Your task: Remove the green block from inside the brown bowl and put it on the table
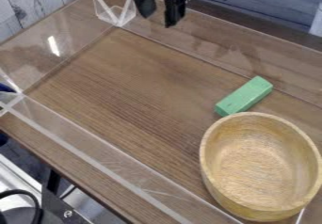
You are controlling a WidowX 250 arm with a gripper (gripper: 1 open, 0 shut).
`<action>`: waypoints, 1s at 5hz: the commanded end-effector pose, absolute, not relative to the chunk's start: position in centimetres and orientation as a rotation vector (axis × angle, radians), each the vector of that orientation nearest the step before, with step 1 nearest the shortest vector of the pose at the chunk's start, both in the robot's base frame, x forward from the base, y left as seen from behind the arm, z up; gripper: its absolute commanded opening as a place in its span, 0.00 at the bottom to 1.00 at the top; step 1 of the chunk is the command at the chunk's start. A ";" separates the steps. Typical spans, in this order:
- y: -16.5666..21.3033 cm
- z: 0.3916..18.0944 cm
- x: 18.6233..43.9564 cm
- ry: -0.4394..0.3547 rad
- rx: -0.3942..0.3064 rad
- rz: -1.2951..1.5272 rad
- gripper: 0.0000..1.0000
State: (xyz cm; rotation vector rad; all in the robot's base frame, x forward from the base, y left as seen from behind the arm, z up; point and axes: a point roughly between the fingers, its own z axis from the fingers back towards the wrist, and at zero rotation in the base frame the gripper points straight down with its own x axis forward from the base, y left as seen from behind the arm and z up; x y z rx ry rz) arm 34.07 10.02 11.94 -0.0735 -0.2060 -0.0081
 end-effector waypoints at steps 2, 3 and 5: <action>11.2 12.1 35.2 -0.235 -0.063 0.016 1.00; 11.5 10.9 35.5 -0.208 -0.076 0.037 1.00; 12.6 10.3 35.4 -0.183 -0.076 0.071 1.00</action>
